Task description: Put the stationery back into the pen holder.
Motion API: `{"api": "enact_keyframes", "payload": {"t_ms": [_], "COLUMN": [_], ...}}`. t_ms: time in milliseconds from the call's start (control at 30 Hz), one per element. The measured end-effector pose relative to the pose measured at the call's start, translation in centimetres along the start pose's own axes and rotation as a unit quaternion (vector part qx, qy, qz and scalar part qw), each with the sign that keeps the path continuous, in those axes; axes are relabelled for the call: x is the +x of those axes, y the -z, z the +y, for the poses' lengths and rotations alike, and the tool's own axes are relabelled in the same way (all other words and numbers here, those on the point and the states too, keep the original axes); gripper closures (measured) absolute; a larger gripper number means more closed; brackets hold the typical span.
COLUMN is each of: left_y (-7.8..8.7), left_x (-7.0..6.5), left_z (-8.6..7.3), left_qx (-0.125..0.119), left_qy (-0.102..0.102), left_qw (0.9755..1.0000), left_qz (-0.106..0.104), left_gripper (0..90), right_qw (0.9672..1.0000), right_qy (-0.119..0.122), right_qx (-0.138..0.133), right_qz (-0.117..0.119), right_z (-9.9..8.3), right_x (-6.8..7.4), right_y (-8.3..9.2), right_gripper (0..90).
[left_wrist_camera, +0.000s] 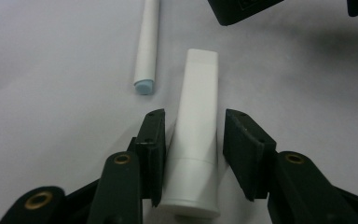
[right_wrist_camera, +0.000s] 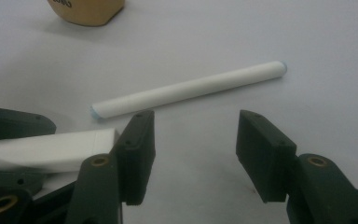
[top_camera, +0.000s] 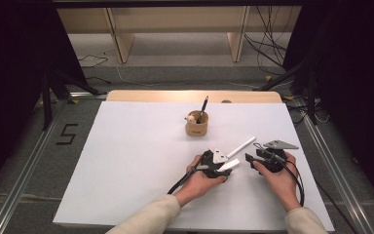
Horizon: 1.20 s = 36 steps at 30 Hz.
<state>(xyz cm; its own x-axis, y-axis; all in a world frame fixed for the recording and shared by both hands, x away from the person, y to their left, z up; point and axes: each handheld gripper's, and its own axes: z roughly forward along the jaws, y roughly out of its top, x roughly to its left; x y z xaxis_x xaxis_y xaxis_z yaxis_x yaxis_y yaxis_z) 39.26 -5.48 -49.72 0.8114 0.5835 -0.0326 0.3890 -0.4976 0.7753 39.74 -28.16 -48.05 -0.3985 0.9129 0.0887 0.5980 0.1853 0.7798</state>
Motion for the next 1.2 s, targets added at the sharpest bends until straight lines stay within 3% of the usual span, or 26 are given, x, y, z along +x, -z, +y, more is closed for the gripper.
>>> {"api": "enact_keyframes", "payload": {"t_ms": [500,1200], "left_y": [-0.03,0.02], "left_x": [-0.25,-0.53], "left_z": [0.03,0.06], "left_qx": [0.002,0.002], "left_qy": [-0.011,-0.018], "left_qw": [0.9999,0.9997], "left_qz": [0.005,0.014], "left_gripper": [65.8,67.5], "right_qw": [1.0,1.0], "right_qy": [-0.001,-0.001], "right_qx": [0.0,-0.001], "right_qz": [0.001,0.0], "right_z": [0.0,0.01], "right_x": [0.01,-0.02], "right_y": [0.01,0.06], "right_gripper": [47.4,47.3]}}
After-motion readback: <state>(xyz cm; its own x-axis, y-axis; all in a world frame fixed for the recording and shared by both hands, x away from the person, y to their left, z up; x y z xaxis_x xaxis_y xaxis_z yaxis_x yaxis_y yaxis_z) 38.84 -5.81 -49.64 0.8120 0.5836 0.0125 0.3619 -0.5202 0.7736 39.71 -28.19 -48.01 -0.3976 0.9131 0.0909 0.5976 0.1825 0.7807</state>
